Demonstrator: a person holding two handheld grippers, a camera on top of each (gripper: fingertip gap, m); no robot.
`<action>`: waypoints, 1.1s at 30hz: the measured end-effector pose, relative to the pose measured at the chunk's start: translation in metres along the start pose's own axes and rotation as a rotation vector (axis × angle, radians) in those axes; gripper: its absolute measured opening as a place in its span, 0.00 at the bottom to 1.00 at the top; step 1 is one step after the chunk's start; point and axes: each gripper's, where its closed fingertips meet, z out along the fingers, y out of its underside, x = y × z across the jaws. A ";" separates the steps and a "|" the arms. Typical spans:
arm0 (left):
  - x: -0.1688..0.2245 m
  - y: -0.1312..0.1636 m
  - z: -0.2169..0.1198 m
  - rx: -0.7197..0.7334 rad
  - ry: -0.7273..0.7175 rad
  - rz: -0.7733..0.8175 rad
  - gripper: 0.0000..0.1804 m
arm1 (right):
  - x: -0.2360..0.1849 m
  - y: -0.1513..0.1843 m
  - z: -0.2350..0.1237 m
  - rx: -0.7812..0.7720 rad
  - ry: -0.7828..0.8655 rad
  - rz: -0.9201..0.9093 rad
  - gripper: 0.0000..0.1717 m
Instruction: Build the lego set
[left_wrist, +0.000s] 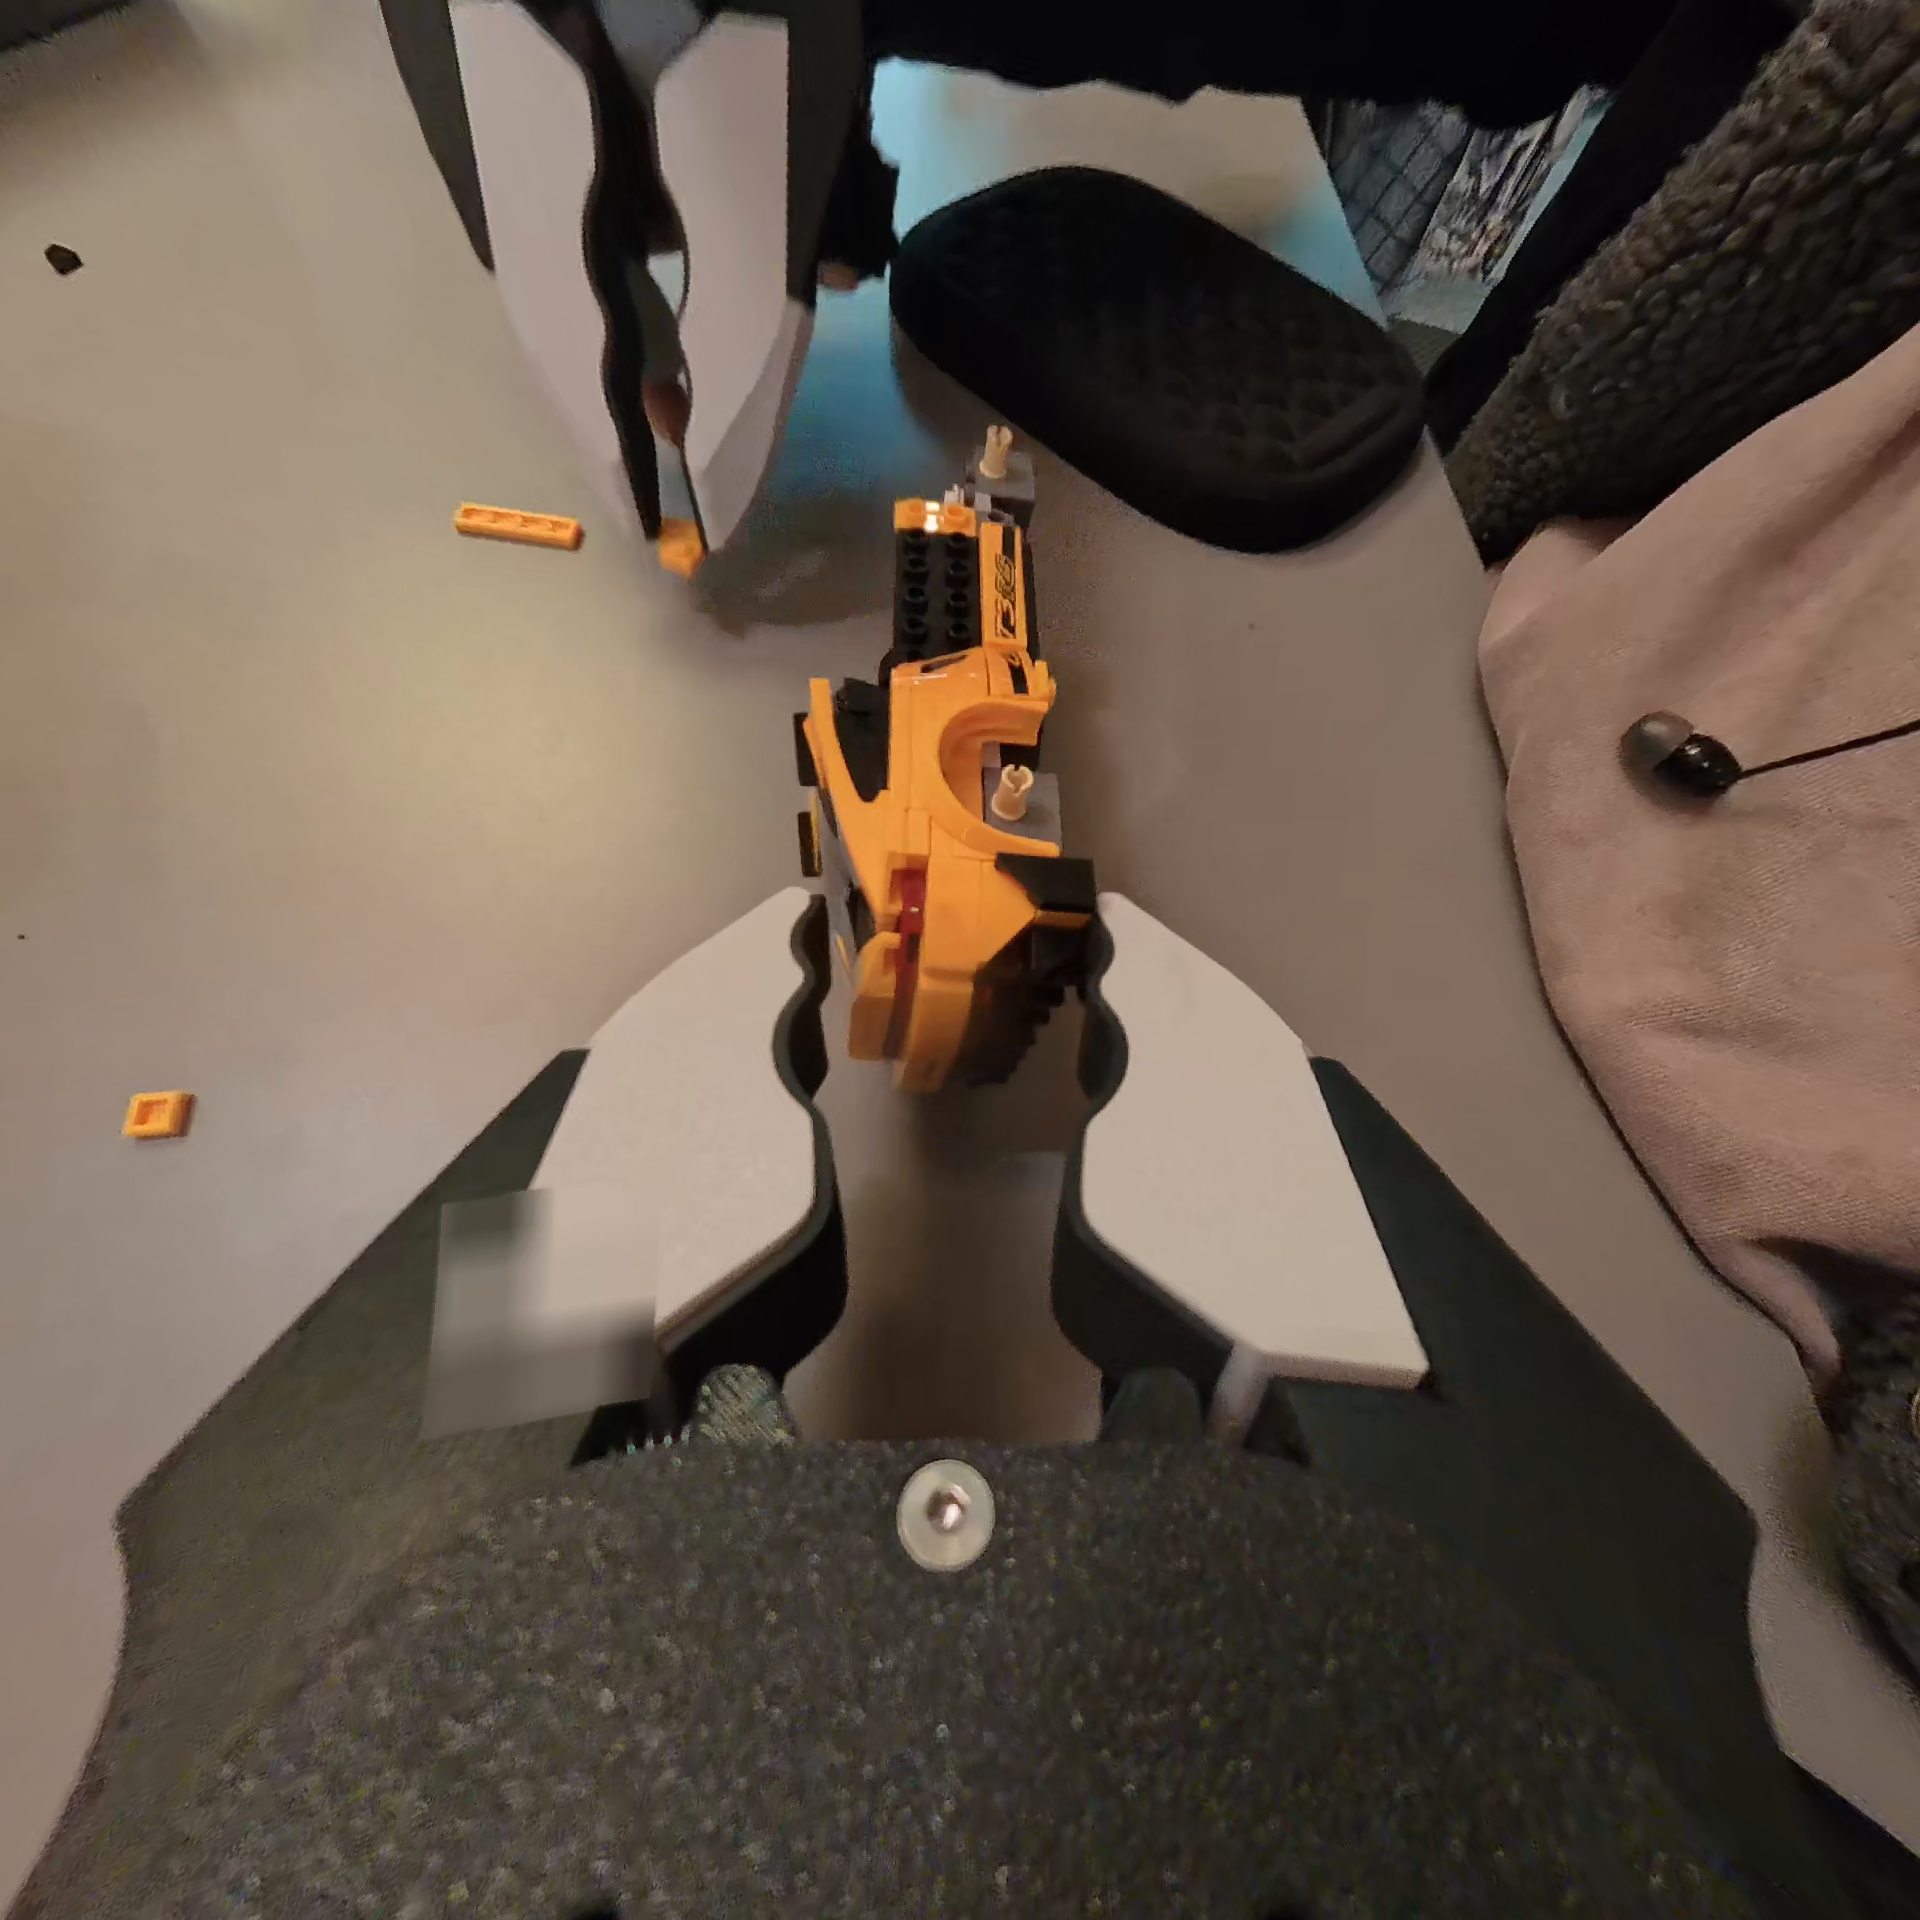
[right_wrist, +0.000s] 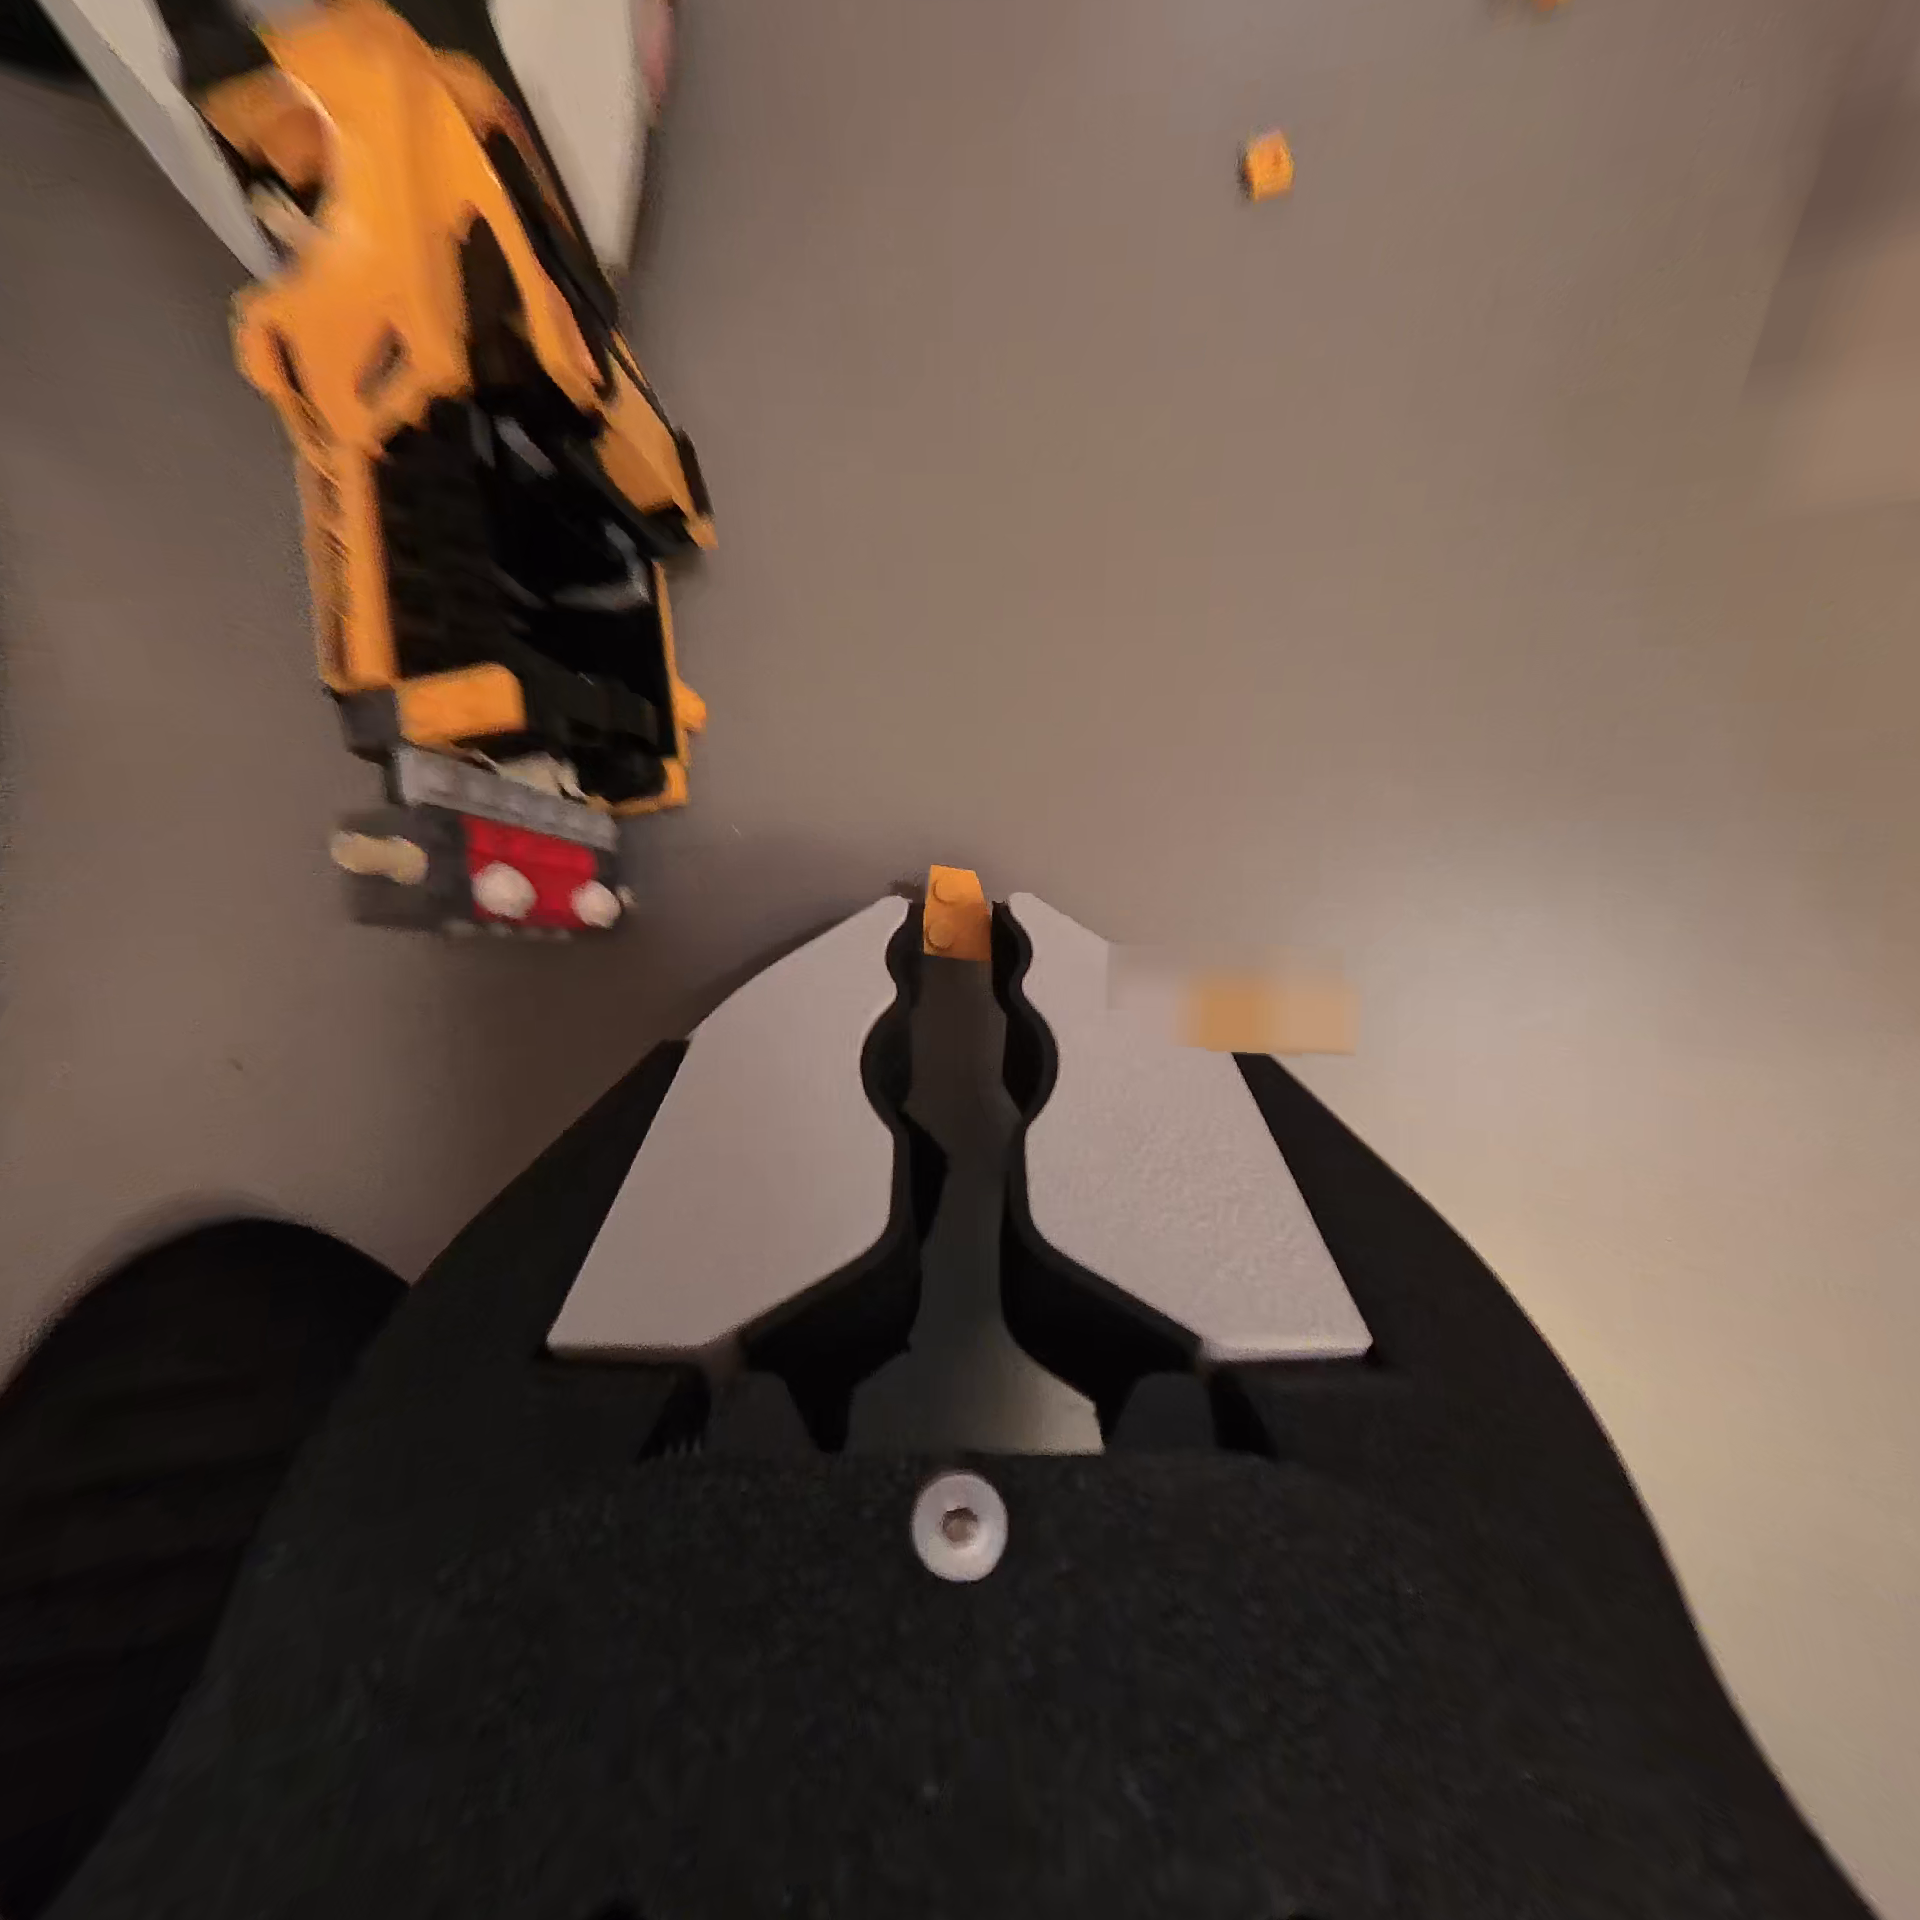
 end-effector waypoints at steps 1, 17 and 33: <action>0.001 0.001 0.002 -0.017 -0.009 0.009 0.23 | -0.003 -0.009 -0.004 0.039 0.017 0.006 0.07; 0.035 0.013 -0.004 -0.129 0.025 0.050 0.22 | -0.083 -0.068 -0.004 0.014 0.074 0.195 0.07; 0.031 -0.026 -0.031 0.157 0.081 -0.088 0.18 | -0.095 -0.071 -0.014 0.023 0.094 -0.145 0.07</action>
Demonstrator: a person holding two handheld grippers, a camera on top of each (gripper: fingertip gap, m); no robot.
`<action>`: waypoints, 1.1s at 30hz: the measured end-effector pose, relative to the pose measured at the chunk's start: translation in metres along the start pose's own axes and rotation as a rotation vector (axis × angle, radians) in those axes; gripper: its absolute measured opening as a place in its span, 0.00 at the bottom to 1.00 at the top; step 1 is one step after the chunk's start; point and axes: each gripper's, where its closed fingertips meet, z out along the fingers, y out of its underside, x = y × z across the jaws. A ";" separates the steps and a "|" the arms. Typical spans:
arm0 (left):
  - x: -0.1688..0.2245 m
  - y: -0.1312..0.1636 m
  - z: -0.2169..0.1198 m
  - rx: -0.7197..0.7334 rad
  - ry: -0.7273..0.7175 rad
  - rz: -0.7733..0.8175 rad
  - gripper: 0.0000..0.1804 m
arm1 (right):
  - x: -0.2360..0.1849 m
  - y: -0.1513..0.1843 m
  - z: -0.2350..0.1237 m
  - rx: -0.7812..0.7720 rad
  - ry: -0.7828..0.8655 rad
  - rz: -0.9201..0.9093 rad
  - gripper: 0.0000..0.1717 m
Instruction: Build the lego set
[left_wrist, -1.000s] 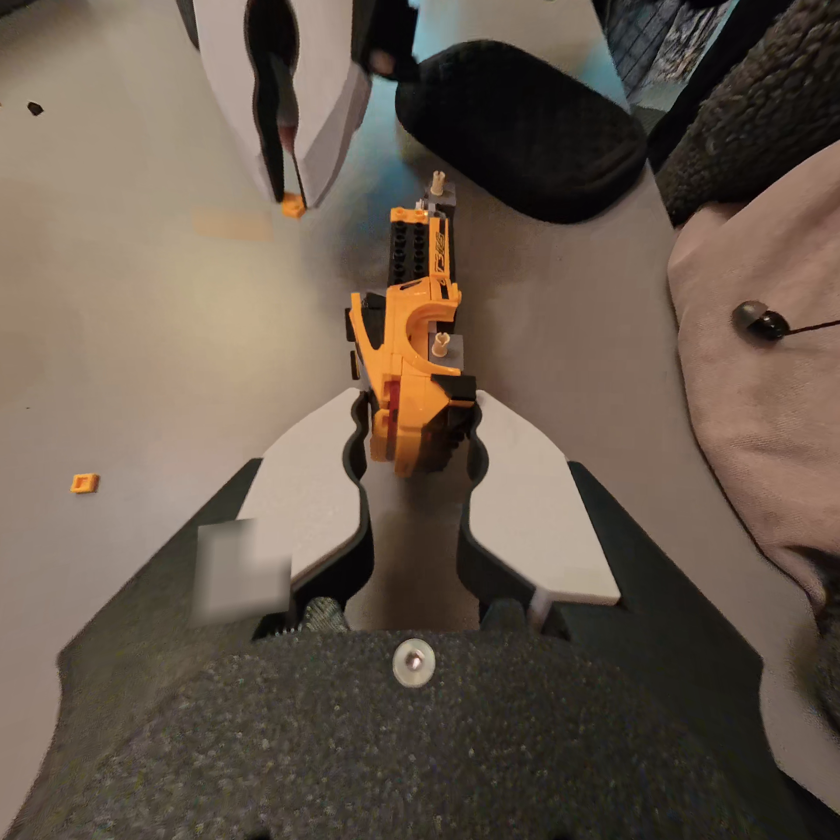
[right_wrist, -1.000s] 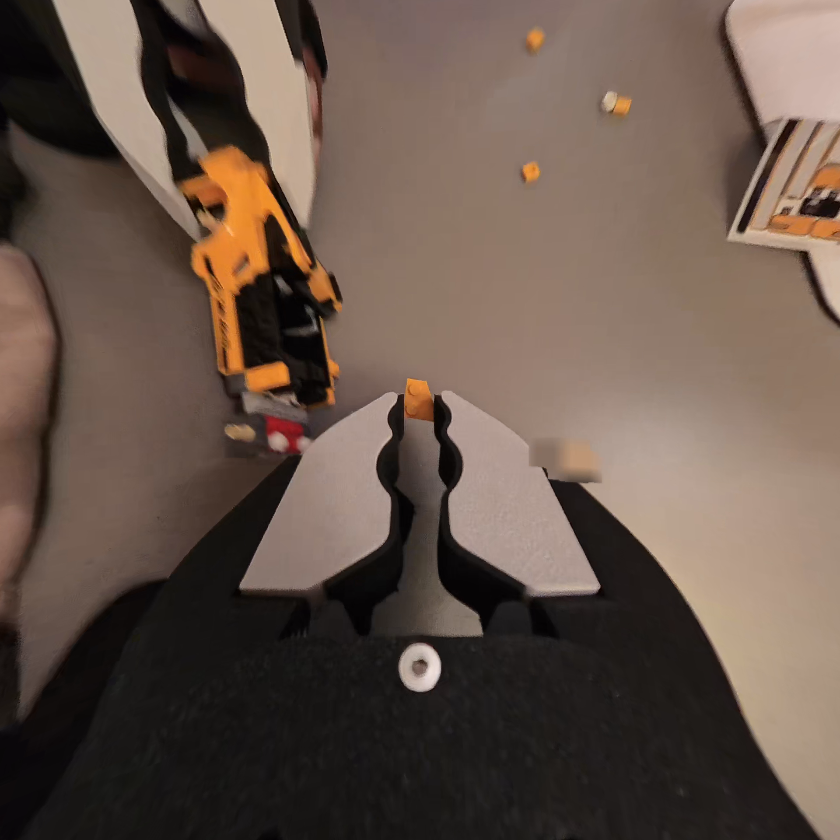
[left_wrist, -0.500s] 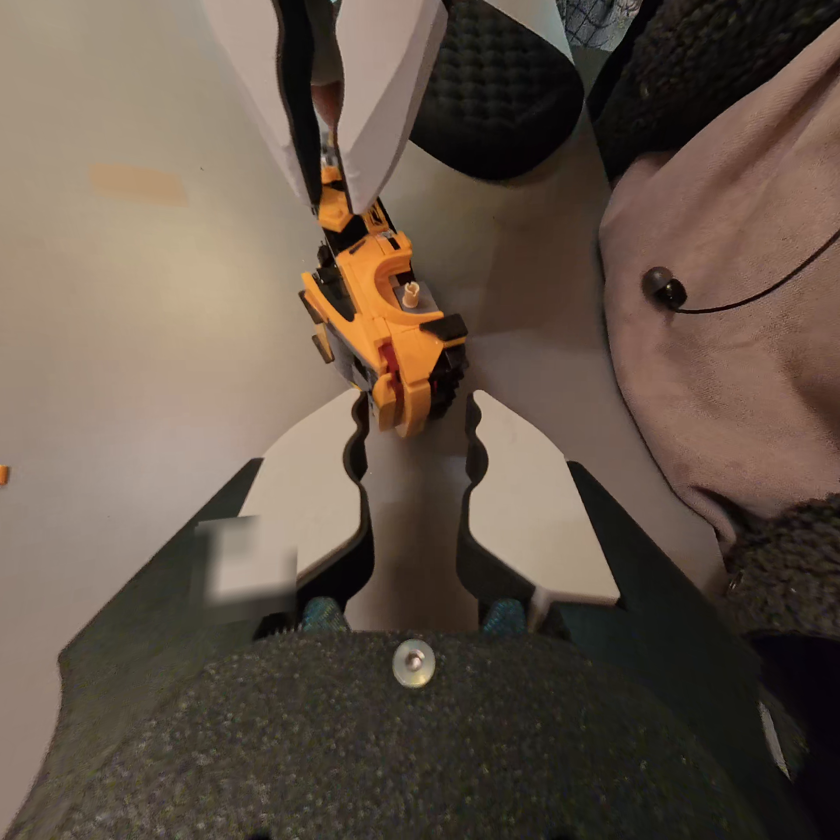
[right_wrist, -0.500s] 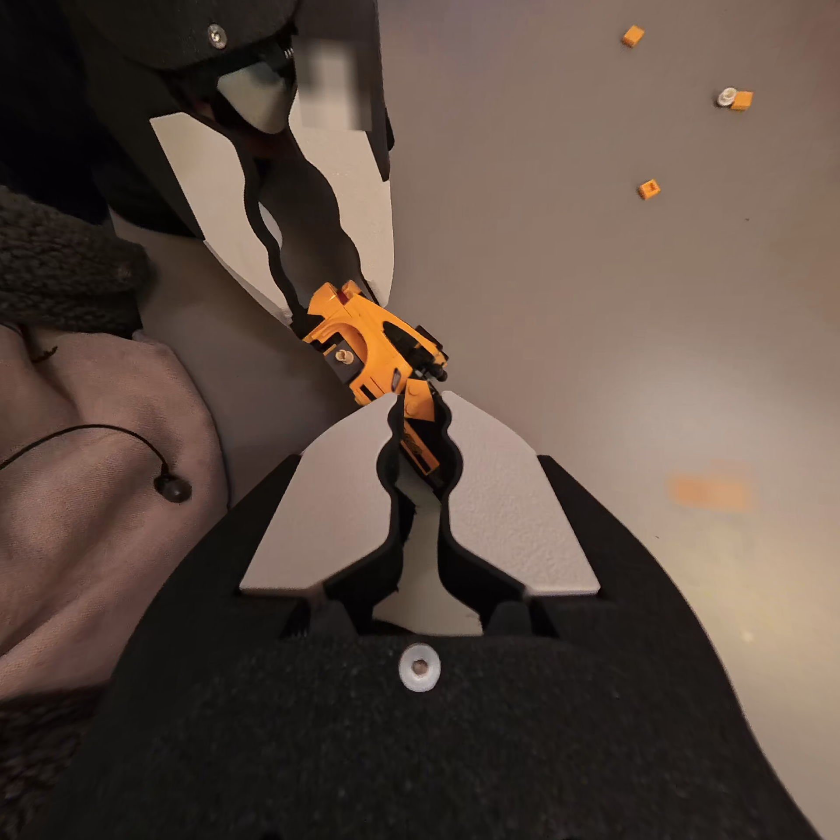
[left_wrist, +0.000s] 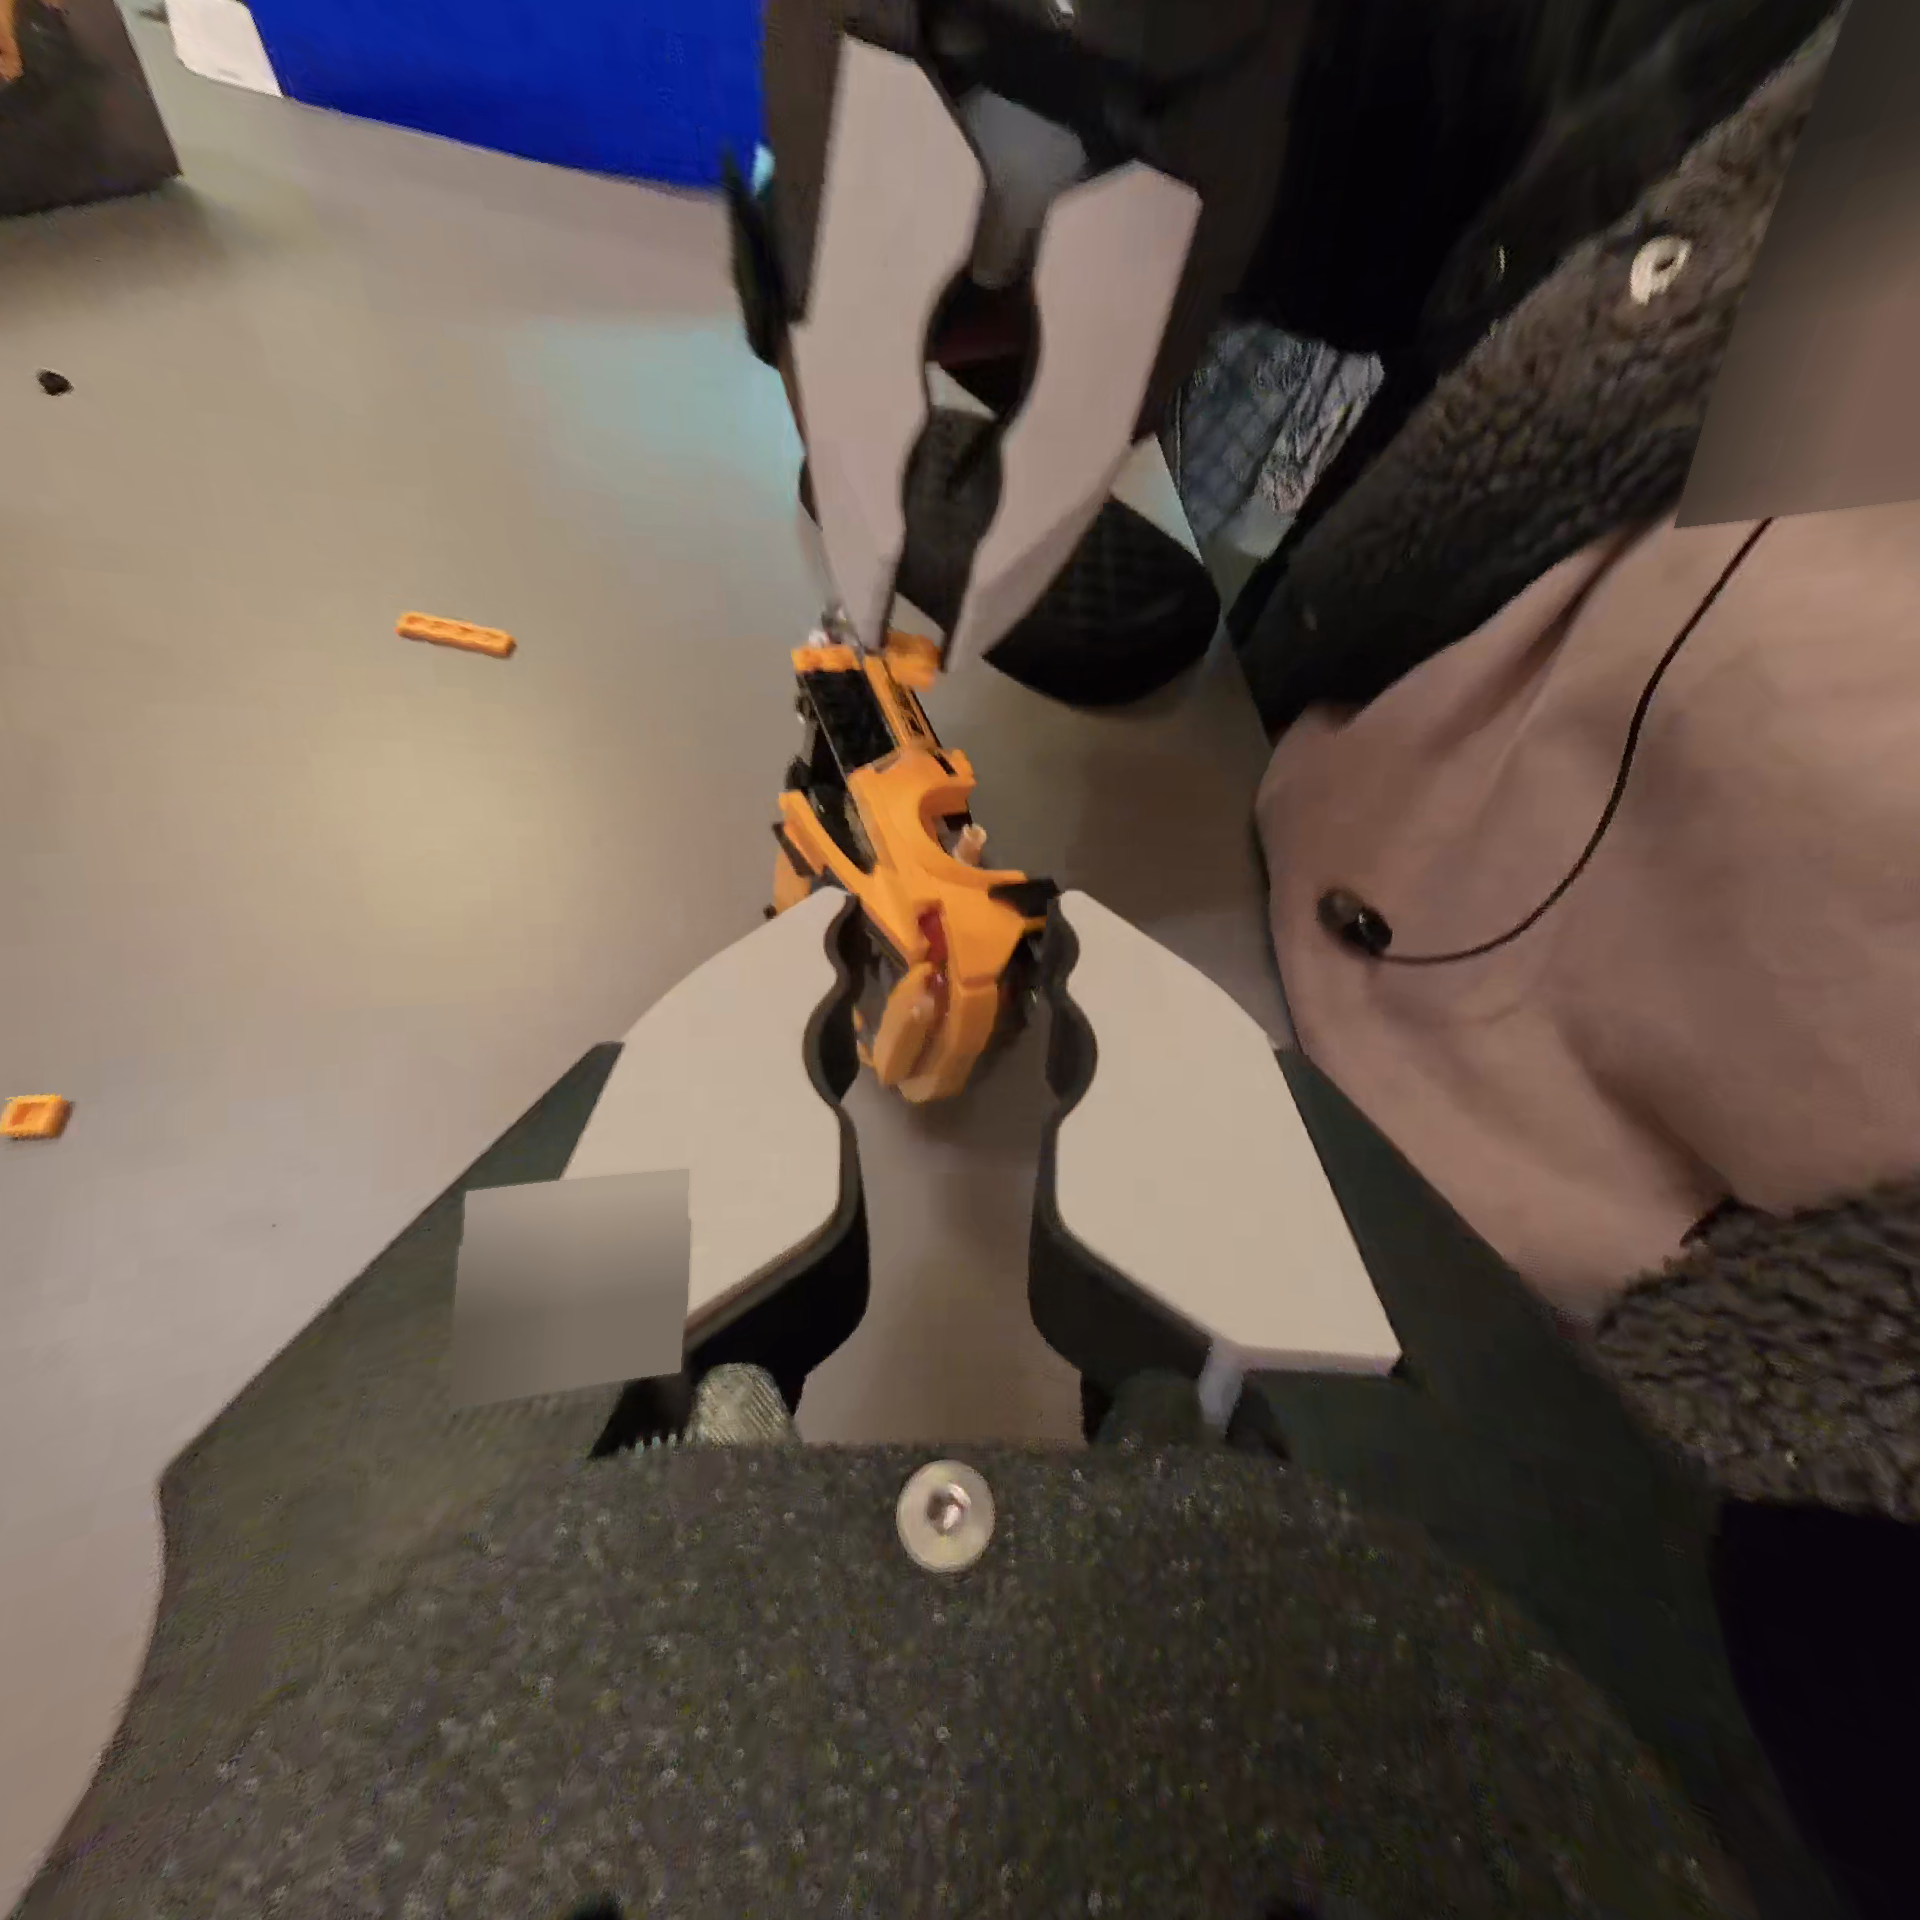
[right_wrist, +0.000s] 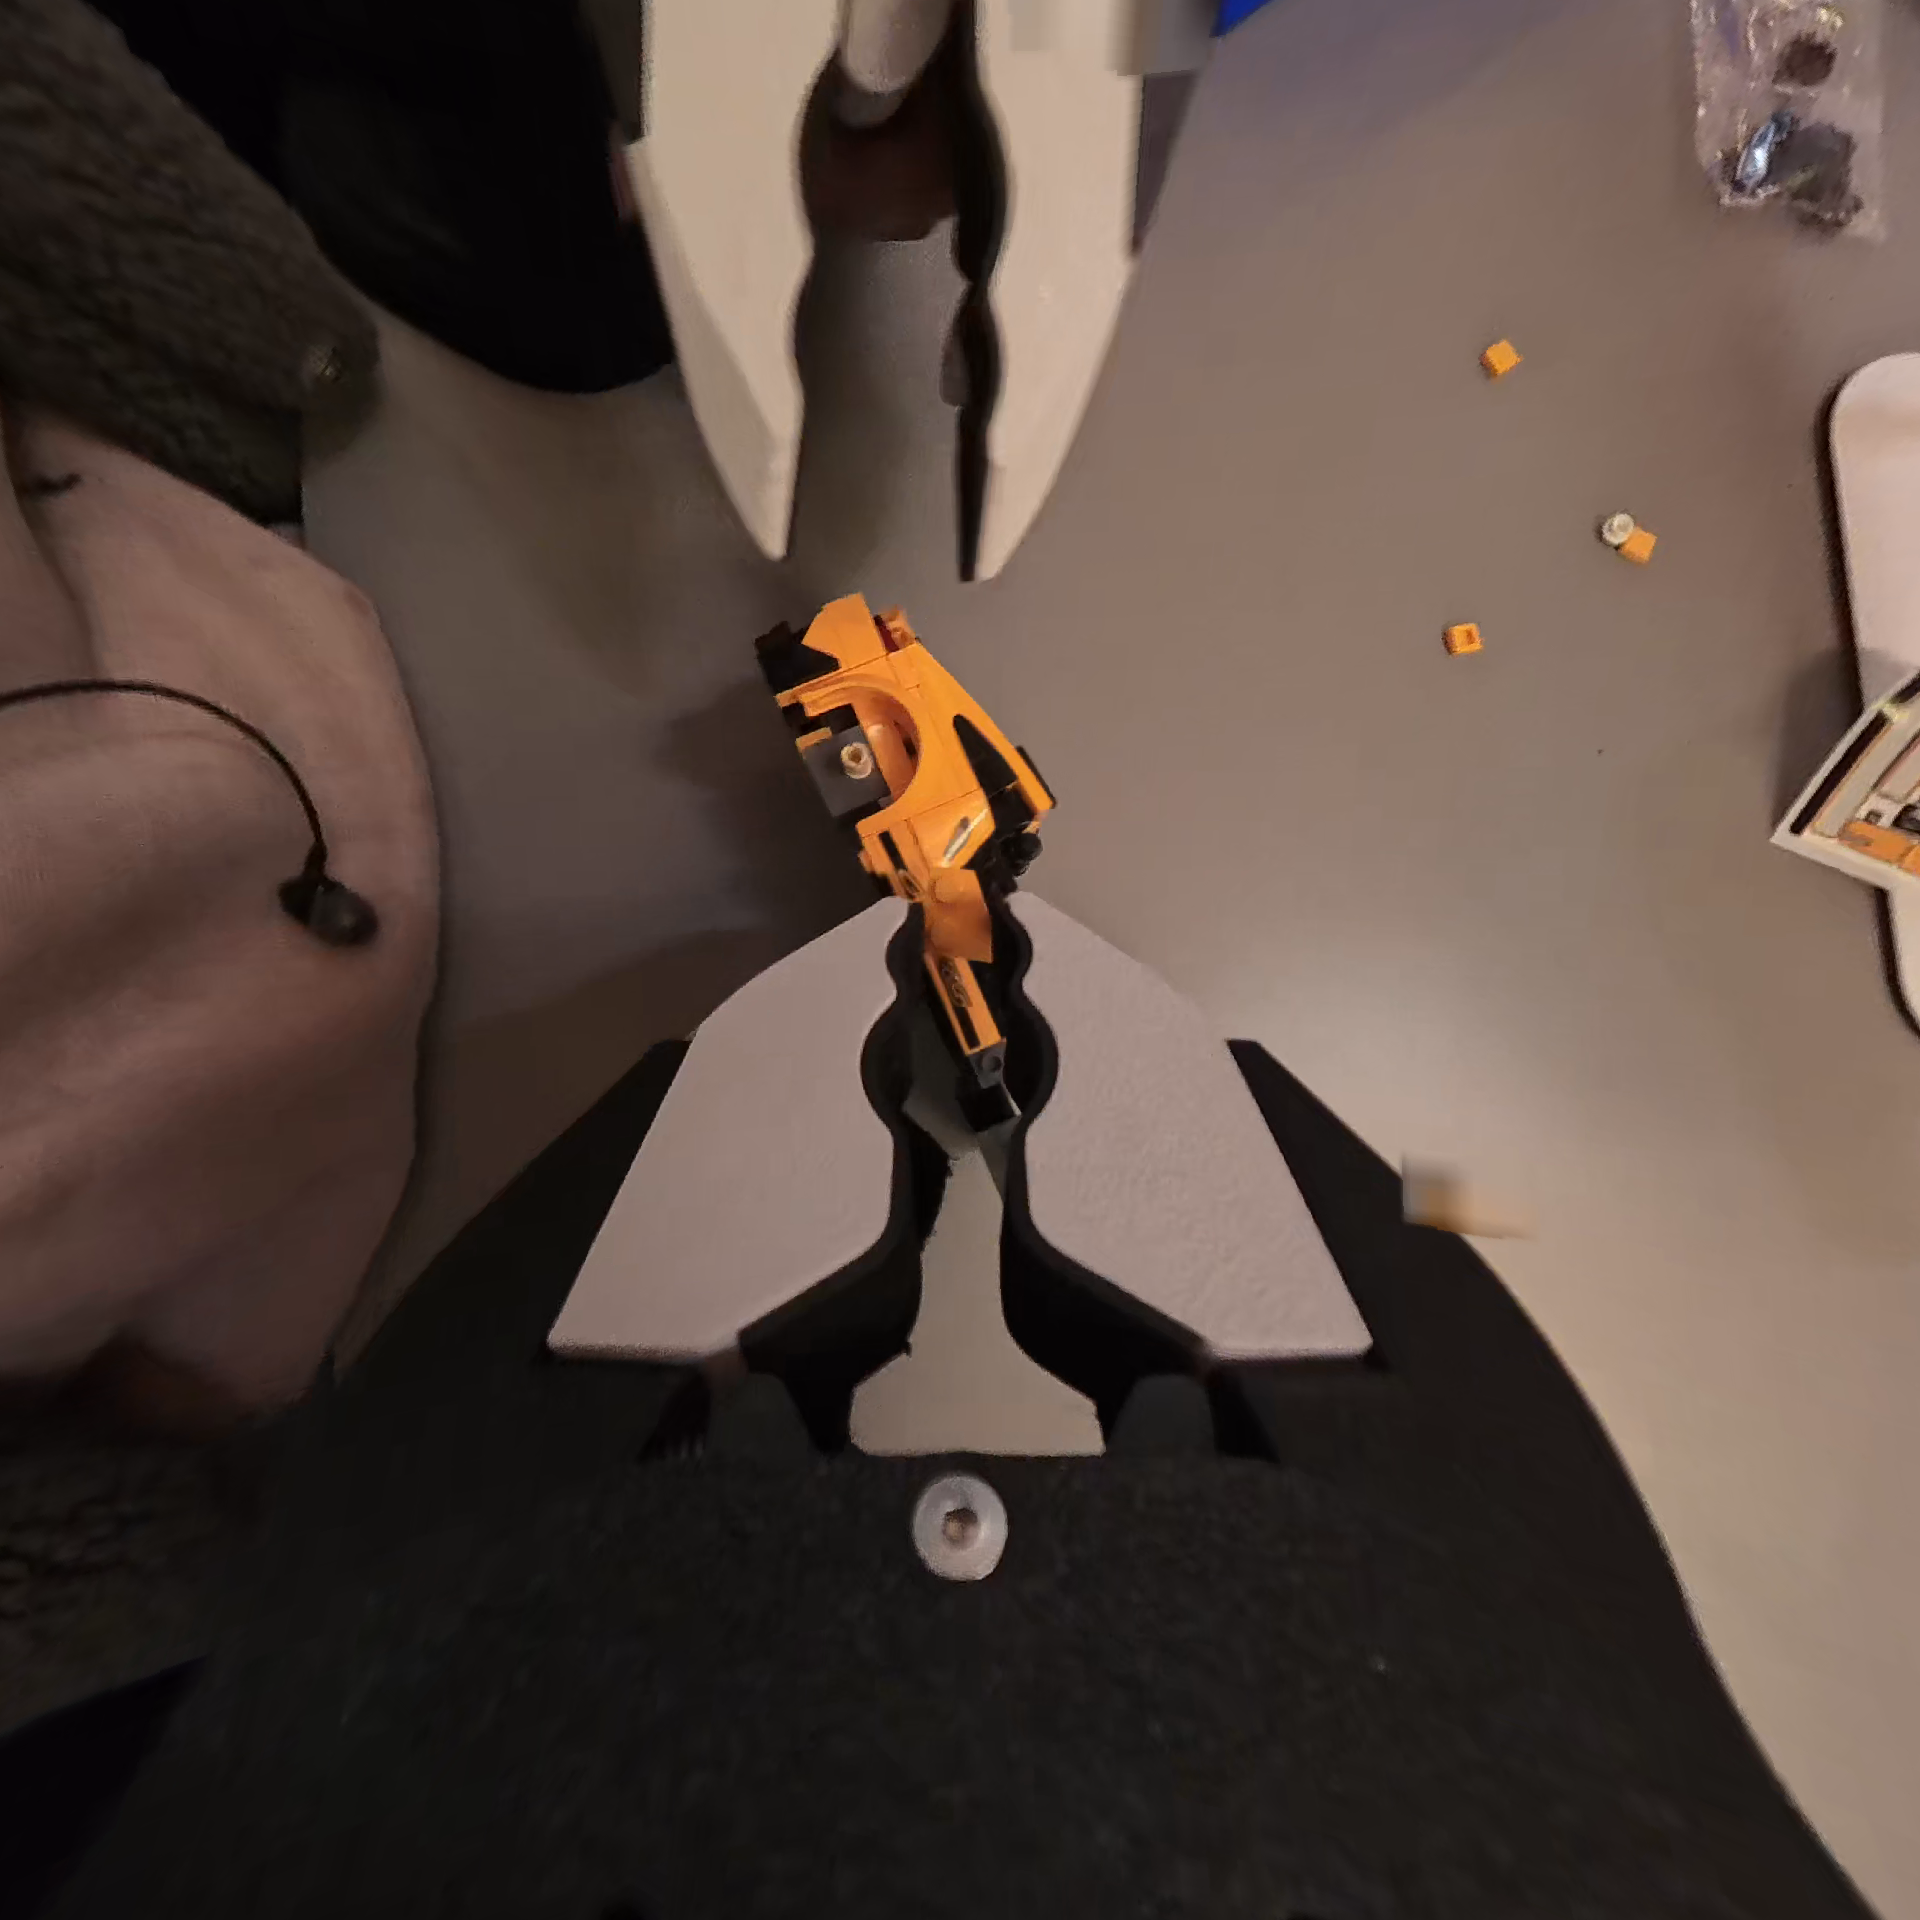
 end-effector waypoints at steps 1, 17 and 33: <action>-0.002 -0.004 0.001 0.016 -0.005 -0.015 0.17 | -0.002 0.000 -0.001 0.000 -0.001 -0.039 0.07; -0.011 -0.044 0.038 -0.057 0.142 -0.274 0.09 | 0.006 -0.021 -0.008 0.095 0.120 -0.172 0.07; -0.041 -0.070 0.016 0.419 0.135 -0.705 0.03 | 0.041 -0.040 -0.036 0.321 0.395 -0.131 0.18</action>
